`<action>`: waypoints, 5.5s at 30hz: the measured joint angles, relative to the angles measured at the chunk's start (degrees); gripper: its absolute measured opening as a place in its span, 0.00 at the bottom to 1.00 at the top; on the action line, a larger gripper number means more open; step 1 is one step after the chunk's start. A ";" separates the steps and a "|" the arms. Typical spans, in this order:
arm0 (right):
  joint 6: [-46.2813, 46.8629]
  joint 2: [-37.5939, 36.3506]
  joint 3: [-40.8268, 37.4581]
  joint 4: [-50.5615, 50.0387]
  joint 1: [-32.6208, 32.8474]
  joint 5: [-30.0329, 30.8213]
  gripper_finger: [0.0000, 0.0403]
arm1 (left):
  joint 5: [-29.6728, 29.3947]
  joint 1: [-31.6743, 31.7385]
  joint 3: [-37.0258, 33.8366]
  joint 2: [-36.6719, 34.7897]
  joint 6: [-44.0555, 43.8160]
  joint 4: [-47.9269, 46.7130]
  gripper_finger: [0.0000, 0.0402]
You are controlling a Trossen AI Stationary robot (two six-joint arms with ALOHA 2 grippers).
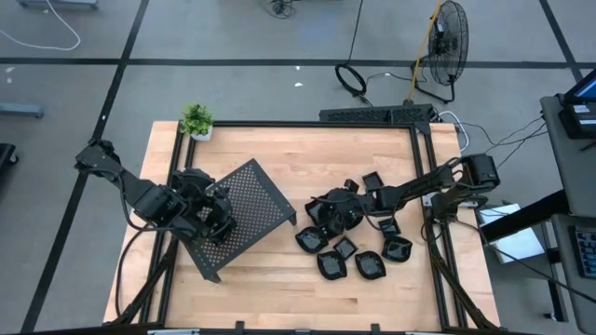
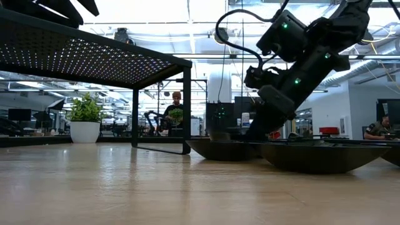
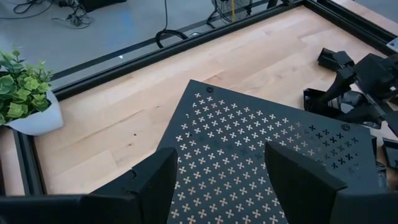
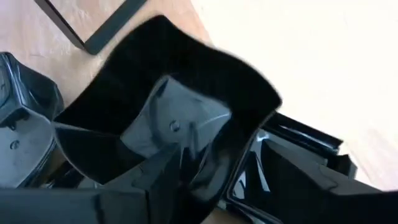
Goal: Pick & Place Mini shaped plates
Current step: Stack the distorted square plate on top of the distorted square plate on the shelf
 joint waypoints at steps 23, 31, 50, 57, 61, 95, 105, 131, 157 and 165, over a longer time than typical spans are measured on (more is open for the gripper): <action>-10.98 -1.19 -0.02 2.72 -1.25 0.83 0.01 | -0.21 0.00 0.00 0.00 0.17 -0.21 0.61; -26.59 -9.70 -0.07 8.72 -0.31 16.82 0.00 | -7.28 0.37 0.00 0.00 2.47 2.91 0.61; -53.28 -9.53 -0.06 38.58 4.55 25.63 0.00 | -5.90 13.00 0.07 14.85 82.37 65.85 0.61; -57.46 -9.61 -0.05 43.70 6.08 25.56 0.00 | -4.77 17.58 0.02 20.62 85.48 70.90 0.61; -58.73 -9.63 -0.04 45.73 7.22 25.54 0.00 | -2.95 19.78 0.00 22.16 85.53 72.83 0.61; -41.27 -9.57 -0.04 33.92 9.46 22.38 0.75 | -4.93 22.48 7.38 15.96 75.19 55.02 0.02; -40.44 -9.59 -0.04 31.58 9.27 22.72 0.72 | 35.25 19.92 15.04 6.41 28.88 5.53 0.01; -40.48 -9.63 -0.07 32.52 9.27 22.76 0.68 | 35.63 -7.93 0.70 -0.37 -13.71 -2.29 0.04; -40.46 -9.63 -0.07 32.08 9.27 22.76 0.69 | 17.68 -7.98 12.86 -0.96 8.41 0.56 0.60; -40.46 -9.63 -0.07 31.60 9.27 22.54 0.69 | 7.50 -7.17 14.62 -0.70 25.50 7.09 0.64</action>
